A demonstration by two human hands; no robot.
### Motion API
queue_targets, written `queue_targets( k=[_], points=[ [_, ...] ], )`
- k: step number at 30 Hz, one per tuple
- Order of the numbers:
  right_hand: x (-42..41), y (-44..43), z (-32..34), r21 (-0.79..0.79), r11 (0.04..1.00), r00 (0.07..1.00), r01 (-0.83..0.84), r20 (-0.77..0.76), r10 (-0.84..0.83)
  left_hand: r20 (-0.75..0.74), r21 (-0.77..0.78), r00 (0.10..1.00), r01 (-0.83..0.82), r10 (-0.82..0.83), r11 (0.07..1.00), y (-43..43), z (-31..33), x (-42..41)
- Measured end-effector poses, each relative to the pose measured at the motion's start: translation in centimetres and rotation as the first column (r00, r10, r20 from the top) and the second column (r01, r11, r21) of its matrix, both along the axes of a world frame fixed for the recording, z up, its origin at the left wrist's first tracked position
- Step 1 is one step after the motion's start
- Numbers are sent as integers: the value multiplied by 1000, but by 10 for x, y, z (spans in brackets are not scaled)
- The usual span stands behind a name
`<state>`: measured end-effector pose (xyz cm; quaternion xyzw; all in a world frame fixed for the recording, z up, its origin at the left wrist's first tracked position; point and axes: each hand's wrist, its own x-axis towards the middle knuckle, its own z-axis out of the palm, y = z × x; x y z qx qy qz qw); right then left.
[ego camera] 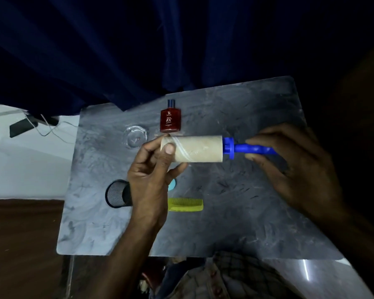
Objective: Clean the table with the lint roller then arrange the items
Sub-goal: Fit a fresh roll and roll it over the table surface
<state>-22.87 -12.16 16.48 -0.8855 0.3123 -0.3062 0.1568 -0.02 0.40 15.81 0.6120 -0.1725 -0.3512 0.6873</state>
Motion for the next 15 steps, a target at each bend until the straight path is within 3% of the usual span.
queue_targets(
  k=[3, 10, 13, 15],
  points=[
    [8, -1, 0, 15, 1000, 999, -6, 42, 5, 5, -6, 1000, 16, -16, 1000, -4, 4, -2],
    [21, 4, 1, 240, 970, 998, 34, 48, -47, 92, -20, 983, 162, -159, 987, -7, 11, 11],
    [22, 2, -2, 342, 940, 1000, 12, 12, -17, 310, 28, 914, 268, -263, 963, 0, 14, 25],
    [24, -1, -7, 353, 936, 999, -17, -22, 26, 565, 89, 772, 294, -291, 952, 9, 10, 32]
  ],
)
